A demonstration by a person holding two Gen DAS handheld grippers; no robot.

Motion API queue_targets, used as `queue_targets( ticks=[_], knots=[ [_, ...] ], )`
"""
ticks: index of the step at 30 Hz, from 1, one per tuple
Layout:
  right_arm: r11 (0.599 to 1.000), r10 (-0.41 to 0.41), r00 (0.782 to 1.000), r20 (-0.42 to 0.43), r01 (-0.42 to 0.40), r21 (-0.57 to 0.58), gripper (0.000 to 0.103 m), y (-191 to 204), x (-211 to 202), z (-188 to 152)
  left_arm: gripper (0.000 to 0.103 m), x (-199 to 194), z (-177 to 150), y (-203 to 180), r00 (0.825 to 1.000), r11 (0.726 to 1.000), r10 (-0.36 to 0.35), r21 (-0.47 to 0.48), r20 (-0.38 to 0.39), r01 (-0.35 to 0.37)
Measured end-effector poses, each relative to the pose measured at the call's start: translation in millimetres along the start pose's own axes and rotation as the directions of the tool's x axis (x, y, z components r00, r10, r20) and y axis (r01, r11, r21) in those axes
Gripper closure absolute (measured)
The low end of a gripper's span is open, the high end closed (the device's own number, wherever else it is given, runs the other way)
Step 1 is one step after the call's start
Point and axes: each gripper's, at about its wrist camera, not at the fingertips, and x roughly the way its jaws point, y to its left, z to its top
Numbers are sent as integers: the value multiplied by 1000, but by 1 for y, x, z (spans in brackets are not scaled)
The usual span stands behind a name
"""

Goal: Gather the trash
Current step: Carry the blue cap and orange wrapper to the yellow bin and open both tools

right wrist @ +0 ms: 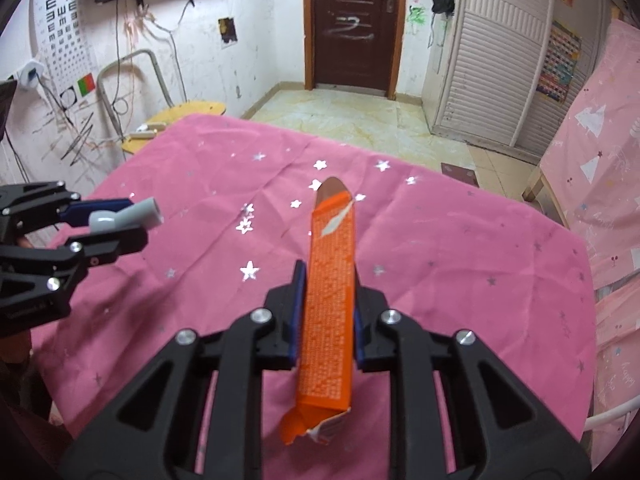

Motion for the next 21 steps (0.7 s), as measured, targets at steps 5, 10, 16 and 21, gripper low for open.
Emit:
queue_targets(
  ticks=[5,10,16,21],
  knots=[
    [999,-19,999,43,18,39,85,-16,-21,-5,78,-10,10,-25,1000,999,-7,43,28,6],
    [995,-49,995,92,41,86,85,-35,-46,-12,78,-15,16,-50,999,997,-25,79,42,21],
    [987,-92,985,145,71,143,85,-58,-77,-23,78,-21,21,-82,997,992,-42,125,60,34],
    [973,-146,971,188,107,203,85,-82,-105,-40,78,-26,26,-113,995,985,-67,166,74,54]
  ],
)
